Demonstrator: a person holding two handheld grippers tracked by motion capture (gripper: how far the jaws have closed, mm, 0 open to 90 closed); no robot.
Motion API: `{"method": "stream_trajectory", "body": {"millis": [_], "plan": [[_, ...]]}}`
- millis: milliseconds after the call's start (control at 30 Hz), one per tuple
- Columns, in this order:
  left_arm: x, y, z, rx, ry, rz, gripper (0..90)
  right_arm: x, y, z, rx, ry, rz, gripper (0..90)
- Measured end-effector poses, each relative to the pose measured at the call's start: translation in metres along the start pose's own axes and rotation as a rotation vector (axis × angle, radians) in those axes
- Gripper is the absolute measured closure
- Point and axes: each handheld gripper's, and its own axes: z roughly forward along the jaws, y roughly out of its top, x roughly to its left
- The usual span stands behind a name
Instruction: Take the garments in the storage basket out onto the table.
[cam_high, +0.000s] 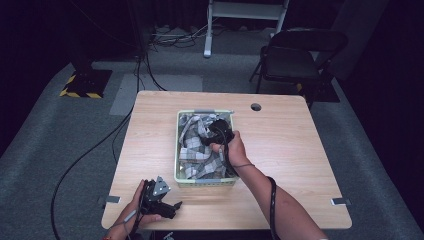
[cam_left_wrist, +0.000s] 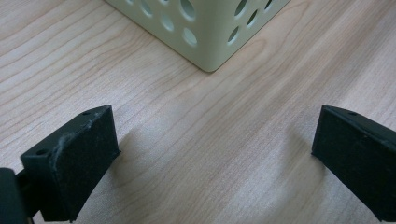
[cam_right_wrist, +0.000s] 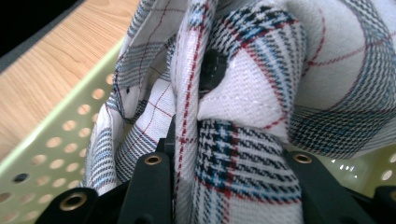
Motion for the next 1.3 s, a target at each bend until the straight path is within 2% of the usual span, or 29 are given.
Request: {"method": "stream_trajectory", "body": {"millis": [633, 900, 1300], "plan": [[0.0, 0.0, 0.0, 0.0, 0.0, 0.0, 0.0, 0.006, 0.013, -0.039, -0.074, 0.05, -0.001, 66.0], [0.0, 0.0, 0.0, 0.0, 0.0, 0.0, 0.0, 0.002, 0.015, -0.051, -0.088, 0.048, 0.004, 65.9], [0.0, 0.0, 0.0, 0.0, 0.0, -0.001, 0.0, -0.008, 0.017, -0.08, -0.13, 0.052, 0.007, 65.8]]}}
